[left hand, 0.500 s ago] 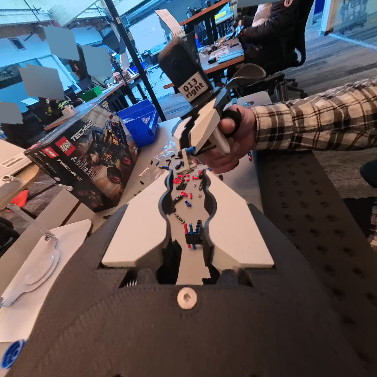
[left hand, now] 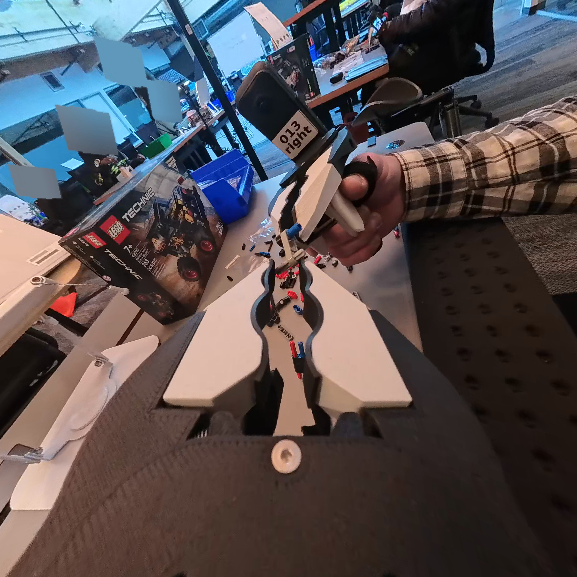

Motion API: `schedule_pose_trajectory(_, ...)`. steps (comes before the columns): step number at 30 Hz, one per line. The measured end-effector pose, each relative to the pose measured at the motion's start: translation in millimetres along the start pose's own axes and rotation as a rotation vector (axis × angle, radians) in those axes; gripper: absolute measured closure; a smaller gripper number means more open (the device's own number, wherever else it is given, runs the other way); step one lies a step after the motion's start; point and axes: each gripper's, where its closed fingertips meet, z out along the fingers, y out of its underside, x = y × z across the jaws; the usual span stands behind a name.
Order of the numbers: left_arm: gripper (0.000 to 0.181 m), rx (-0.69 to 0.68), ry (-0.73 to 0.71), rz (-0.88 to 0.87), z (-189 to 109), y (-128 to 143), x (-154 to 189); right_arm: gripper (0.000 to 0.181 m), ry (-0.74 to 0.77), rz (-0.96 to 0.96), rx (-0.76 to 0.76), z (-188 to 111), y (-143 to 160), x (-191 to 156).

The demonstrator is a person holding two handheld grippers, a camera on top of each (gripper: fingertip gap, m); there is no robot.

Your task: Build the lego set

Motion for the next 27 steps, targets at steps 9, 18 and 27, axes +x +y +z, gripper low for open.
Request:
schedule_pose_trajectory(9, 0.168, -0.047, -0.08, 0.131, 2, 0, -2, 0.175, -0.013, 0.035, 0.001, 0, 1, 0)
schedule_pose_trajectory(18, 0.175, -0.101, -0.093, 0.134, 3, 10, -5, 0.171, 0.045, 0.026, -0.028, 1, 6, 11)
schedule_pose_trajectory(27, 0.179, -0.127, -0.099, 0.099, 2, 17, -10, 0.168, 0.127, -0.04, -0.055, -2, 8, 19)
